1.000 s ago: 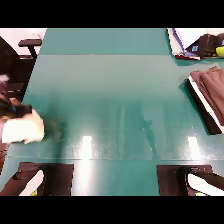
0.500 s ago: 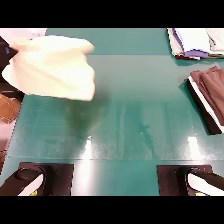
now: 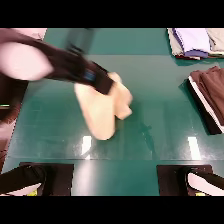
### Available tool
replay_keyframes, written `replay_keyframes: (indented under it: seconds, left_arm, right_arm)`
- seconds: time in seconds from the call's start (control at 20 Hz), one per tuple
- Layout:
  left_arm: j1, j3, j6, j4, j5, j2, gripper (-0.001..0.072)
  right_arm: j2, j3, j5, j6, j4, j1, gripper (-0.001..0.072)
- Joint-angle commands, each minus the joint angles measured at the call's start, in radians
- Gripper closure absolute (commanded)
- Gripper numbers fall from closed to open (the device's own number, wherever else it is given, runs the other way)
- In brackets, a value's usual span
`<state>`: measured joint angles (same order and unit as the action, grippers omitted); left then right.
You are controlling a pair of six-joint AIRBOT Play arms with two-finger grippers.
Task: Fold the shirts.
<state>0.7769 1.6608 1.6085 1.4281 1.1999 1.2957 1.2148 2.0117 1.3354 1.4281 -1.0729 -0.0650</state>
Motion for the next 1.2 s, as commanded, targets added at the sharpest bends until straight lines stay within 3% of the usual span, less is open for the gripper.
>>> replay_keyframes:
  seconds: [0.0, 0.25, 0.3, 0.35, 0.5, 0.8, 1.15]
  left_arm:
    - [0.080, 0.003, -0.054, -0.055, -0.080, 0.161, 0.0129]
    - [-0.147, 0.004, -0.052, -0.041, -0.105, 0.178, 0.0129]
    - [-0.211, 0.004, -0.042, -0.042, -0.103, 0.190, 0.0156]
    - [-0.277, 0.003, -0.034, -0.056, -0.097, 0.210, 0.0212]
    - [-0.405, -0.014, -0.039, -0.175, -0.078, 0.296, 0.0207]
    - [-0.409, -0.025, -0.195, -0.330, -0.084, 0.488, 0.0206]
    - [-0.386, -0.024, -0.255, -0.377, -0.092, 0.549, 0.0210]
  right_arm:
    - [0.001, 0.002, 0.037, 0.000, 0.000, 0.005, 0.0693]
    - [0.001, 0.002, 0.039, 0.000, 0.000, 0.004, 0.0694]
    - [0.001, 0.002, 0.039, 0.000, 0.001, 0.004, 0.0693]
    - [0.001, 0.001, 0.039, 0.001, 0.001, 0.004, 0.0694]
    - [0.001, 0.000, 0.051, 0.000, 0.001, 0.004, 0.0694]
    - [0.001, 0.000, 0.064, 0.000, 0.001, 0.004, 0.0694]
    - [0.001, 0.000, 0.065, 0.000, 0.000, 0.004, 0.0694]
